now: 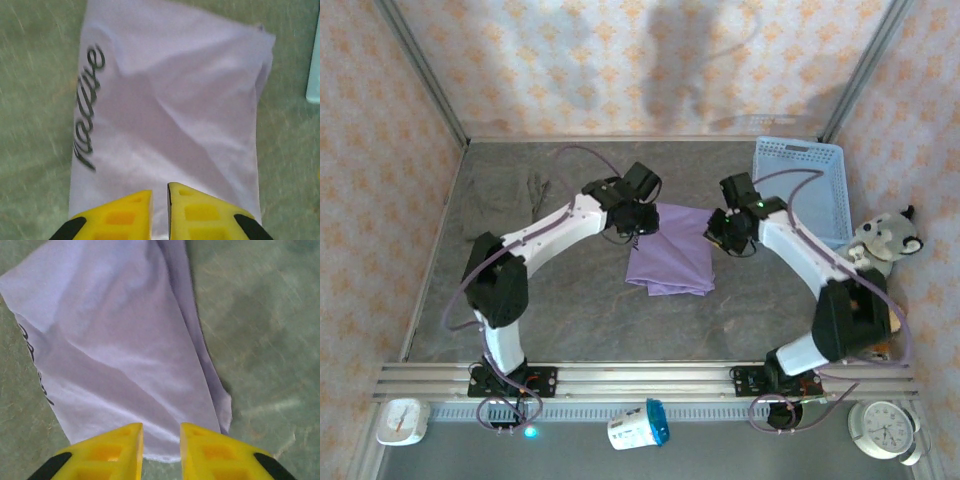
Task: Fold and stack the mixed laundry pile
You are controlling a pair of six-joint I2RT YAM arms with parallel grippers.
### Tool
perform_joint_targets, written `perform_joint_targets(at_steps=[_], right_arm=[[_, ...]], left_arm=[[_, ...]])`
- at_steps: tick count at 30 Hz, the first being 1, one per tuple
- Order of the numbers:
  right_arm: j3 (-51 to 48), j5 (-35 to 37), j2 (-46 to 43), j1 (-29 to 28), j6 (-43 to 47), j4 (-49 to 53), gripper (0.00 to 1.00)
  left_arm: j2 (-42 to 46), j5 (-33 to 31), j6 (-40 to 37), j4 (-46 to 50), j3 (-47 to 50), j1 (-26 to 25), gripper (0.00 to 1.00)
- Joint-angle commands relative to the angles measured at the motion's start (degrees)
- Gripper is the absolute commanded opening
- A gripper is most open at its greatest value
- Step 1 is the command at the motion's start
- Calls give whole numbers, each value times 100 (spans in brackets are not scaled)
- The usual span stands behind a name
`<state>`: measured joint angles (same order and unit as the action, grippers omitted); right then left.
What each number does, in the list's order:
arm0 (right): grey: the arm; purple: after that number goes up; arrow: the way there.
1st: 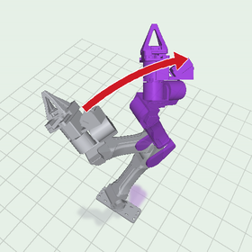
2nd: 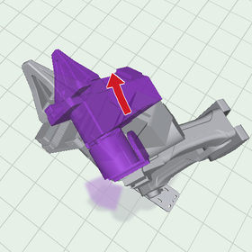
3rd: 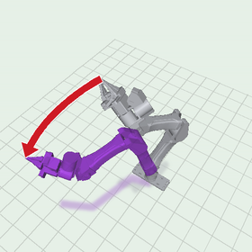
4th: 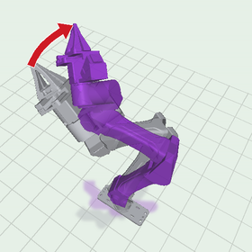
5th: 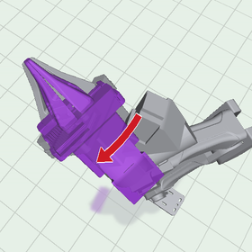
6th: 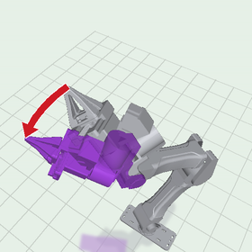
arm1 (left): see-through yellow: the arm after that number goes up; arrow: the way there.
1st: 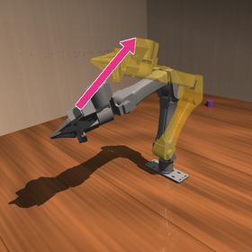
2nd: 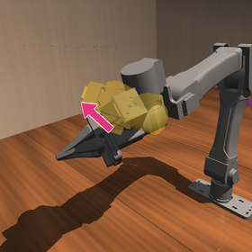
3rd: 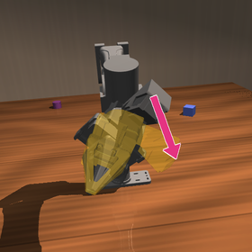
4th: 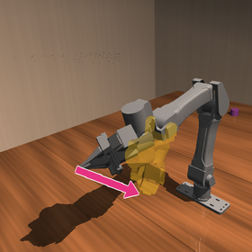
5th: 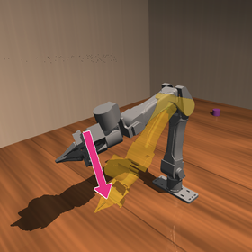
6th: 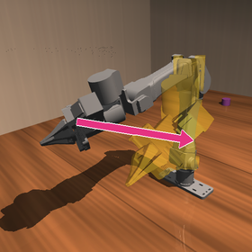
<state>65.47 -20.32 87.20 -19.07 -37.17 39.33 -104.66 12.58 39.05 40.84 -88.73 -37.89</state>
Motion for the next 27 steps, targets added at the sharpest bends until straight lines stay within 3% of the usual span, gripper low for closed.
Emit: perform_joint_targets(at_steps=[1, 6, 11, 16, 21, 27], right_arm=[[467, 41, 748, 7, 109, -402, 17], [1077, 160, 1710, 35, -18, -569, 17], [1301, 846, 2306, 239, -480, -341, 17], [1285, 618, 2687, 413, -732, -560, 17], [1504, 529, 2739, 413, -609, -446, 16], [1728, 752, 2126, 335, -91, -139, 21]], left_arm=[[-148, 137, 72, -253, 732, -180, 12], [-403, -96, 251, -668, 1317, -246, 9], [-768, -484, 255, -433, 1464, -253, 5], [-538, -394, 340, -381, 2041, -249, 4], [2, -383, 401, -176, 2212, -250, 5], [276, -577, 305, 412, 1616, -245, 17]])
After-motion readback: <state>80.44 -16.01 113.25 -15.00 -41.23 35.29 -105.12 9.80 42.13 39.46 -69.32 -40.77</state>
